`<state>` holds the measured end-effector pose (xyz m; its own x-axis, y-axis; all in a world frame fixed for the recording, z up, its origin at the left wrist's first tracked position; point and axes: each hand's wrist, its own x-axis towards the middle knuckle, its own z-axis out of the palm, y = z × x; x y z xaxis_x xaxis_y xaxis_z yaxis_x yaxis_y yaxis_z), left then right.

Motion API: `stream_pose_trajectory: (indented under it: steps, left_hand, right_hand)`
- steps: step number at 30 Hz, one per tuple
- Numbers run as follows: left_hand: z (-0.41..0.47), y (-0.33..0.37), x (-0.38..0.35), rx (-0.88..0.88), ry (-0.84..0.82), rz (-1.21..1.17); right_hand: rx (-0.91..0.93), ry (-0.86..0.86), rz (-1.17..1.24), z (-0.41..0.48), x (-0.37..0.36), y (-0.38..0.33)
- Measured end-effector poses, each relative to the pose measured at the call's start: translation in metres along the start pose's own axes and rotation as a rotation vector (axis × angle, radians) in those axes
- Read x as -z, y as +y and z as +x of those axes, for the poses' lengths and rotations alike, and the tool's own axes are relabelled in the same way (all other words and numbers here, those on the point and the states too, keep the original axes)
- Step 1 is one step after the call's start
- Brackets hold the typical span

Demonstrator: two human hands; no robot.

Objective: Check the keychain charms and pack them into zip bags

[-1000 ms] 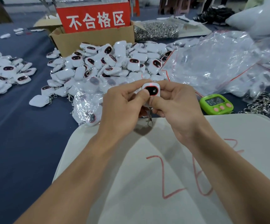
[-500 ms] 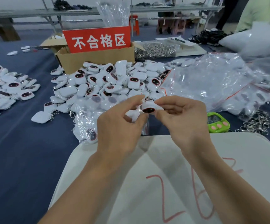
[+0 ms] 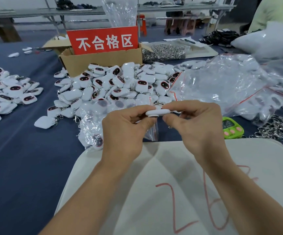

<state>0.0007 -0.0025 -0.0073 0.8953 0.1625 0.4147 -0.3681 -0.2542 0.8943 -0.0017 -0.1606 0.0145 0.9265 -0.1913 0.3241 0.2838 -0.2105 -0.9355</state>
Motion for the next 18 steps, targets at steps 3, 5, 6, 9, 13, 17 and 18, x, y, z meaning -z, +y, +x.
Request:
stream_pose_trajectory:
  steps: [3,5,6,9,13,17,18]
  left_hand:
    - [0.000,-0.001,0.000,0.030,-0.024,-0.045]
    - [0.001,-0.001,0.001,0.033,-0.041,-0.064]
    - [0.001,-0.001,0.001,0.027,-0.054,-0.063]
    - [0.000,0.002,0.001,0.007,-0.063,-0.010]
    - [-0.003,0.007,0.000,-0.001,-0.088,0.080]
    - [-0.006,0.012,-0.003,0.015,-0.131,0.078]
    - [-0.006,0.013,-0.003,0.013,-0.129,0.081]
  right_hand:
    - [0.004,-0.009,-0.002,-0.001,0.001,0.000]
    - [-0.001,-0.006,-0.002,-0.001,0.002,0.001]
    - [-0.003,-0.015,0.006,0.000,0.003,0.001]
    - [-0.047,-0.110,0.099,0.001,0.005,0.000]
    - [-0.226,-0.160,0.171,0.003,0.003,0.005]
    - [-0.339,-0.166,0.240,0.005,0.005,0.005]
    - [-0.340,-0.181,0.263,0.005,0.006,0.004]
